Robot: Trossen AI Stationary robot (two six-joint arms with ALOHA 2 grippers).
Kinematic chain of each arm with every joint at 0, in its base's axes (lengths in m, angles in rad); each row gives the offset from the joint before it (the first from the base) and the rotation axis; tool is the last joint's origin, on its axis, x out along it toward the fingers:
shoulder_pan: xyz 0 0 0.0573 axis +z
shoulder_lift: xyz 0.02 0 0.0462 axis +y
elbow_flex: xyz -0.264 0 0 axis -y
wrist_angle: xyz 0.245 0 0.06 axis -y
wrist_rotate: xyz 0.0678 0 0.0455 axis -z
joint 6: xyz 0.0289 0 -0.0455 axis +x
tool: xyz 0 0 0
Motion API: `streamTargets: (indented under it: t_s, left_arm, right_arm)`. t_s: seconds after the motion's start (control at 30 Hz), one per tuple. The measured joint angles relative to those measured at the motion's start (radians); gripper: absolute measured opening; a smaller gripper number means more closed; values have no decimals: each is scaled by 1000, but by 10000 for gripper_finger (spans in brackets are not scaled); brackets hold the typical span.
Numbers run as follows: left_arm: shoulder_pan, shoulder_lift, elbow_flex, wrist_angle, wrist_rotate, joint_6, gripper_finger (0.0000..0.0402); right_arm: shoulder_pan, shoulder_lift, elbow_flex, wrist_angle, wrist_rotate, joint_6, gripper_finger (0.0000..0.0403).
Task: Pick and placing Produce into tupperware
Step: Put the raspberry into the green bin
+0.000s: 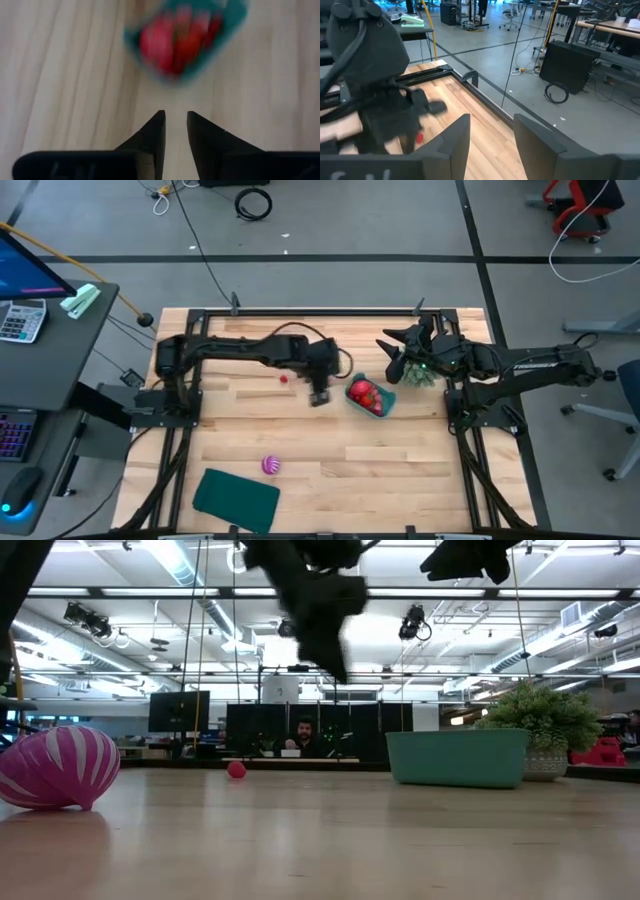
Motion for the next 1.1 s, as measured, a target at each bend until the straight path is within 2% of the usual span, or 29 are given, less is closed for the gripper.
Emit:
streamTargets:
  t_s: [0.07, 0.23, 0.37, 0.47, 0.53, 0.7, 0.83, 0.93, 1.1]
  left_arm:
    - [0, -31, 0, -167, -5, -1, 79]
    - [-27, -74, 0, -465, -39, -41, 63]
    - [-60, -95, -2, -643, -164, -102, 48]
    - [-83, -126, -2, -727, -275, -185, 38]
    - [-93, -167, -2, -757, -310, -239, 33]
    - [-118, -316, -2, -755, -332, -312, 25]
    - [-145, -465, -34, -735, -434, -383, 23]
    - [-160, -614, -167, -634, -449, -407, 23]
    - [-174, -888, -542, -322, -433, -430, 23]
  right_arm:
    - [0, 0, 0, -3, 0, 0, 159]
    - [0, 0, 0, -7, 0, 0, 159]
    - [0, 0, 0, -7, 0, 0, 159]
    - [0, 0, 0, -9, 0, 1, 159]
    - [0, 0, 0, -13, 0, 1, 159]
    - [0, 0, 0, -18, 0, 1, 159]
    - [0, 0, 0, -18, 0, 1, 159]
    - [0, 0, 0, -18, 0, 1, 159]
    - [0, 0, 0, -13, 0, 2, 159]
